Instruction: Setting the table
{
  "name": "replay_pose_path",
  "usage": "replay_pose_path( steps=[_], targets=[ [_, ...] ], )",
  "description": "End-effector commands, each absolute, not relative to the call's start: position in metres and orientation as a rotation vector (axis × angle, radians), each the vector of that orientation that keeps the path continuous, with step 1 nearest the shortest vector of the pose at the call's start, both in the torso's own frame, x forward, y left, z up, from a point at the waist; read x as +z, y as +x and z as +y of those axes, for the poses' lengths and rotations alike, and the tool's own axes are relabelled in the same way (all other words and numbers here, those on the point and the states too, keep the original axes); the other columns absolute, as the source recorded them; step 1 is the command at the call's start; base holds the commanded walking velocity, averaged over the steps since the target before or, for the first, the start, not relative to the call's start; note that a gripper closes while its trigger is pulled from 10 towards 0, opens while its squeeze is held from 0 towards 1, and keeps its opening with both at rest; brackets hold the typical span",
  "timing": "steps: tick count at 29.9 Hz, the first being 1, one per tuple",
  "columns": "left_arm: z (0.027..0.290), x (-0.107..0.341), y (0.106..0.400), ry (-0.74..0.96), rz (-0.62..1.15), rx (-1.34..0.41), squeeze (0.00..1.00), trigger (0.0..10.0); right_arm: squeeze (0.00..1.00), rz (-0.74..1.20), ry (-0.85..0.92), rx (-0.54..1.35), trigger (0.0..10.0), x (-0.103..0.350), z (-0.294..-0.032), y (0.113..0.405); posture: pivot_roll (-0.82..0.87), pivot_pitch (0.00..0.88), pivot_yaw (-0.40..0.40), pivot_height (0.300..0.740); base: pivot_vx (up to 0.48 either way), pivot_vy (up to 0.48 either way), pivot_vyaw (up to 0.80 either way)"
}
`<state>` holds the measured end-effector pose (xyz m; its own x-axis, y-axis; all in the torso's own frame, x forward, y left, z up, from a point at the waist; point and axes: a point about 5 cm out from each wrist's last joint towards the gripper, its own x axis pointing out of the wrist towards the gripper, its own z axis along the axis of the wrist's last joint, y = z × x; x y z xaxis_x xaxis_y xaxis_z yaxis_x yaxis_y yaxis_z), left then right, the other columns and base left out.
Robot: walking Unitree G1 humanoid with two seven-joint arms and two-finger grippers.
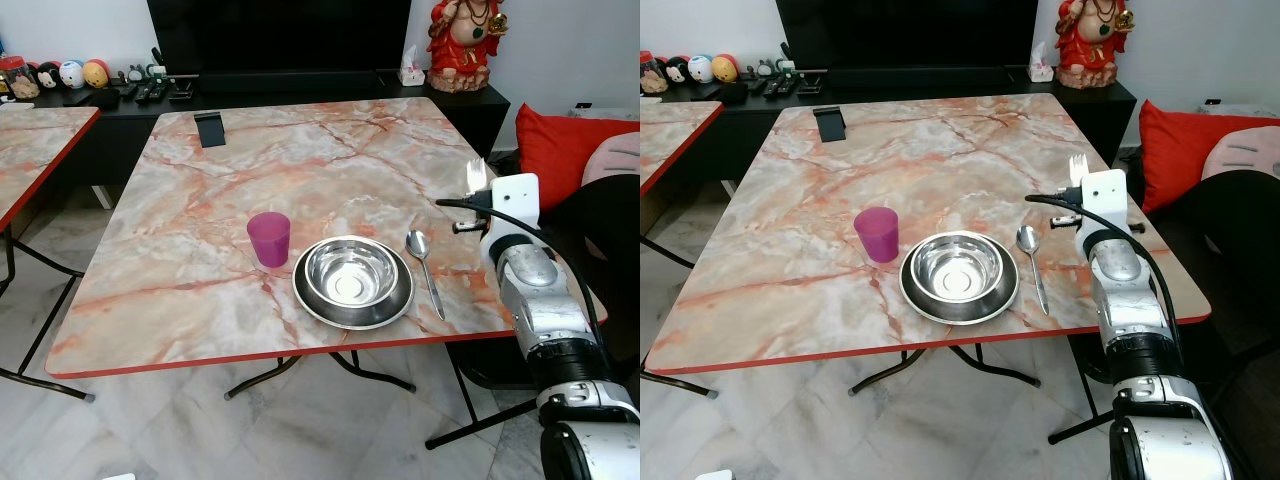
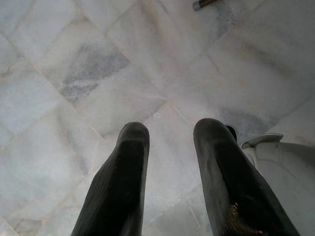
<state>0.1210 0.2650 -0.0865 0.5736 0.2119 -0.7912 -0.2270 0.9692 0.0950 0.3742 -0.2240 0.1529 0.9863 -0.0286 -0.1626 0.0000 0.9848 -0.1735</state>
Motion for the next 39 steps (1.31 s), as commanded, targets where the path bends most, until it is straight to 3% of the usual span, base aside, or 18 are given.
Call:
replay_pose_path(
  steps=[1,8,39],
  targets=[
    [0.262,-0.088,0.119,-0.018,0.938,0.25,0.0,10.0,0.0,0.168,-0.141,-0.011,10.0,0.154,-0.225,0.376,-0.03,0.0,0.022,0.74,0.0,0.0,0.0],
    [0.262,-0.087,0.124,-0.02,0.931,0.244,0.0,10.0,0.0,0.274,-0.126,0.043,10.0,0.136,-0.225,0.374,-0.04,0.0,0.024,0.74,0.0,0.0,0.0],
    [0.266,-0.086,0.124,-0.008,0.934,0.259,0.0,10.0,0.0,0.21,-0.101,0.064,10.0,0.138,-0.207,0.375,-0.03,0.0,0.023,0.74,0.194,0.0,0.0]
  ],
)
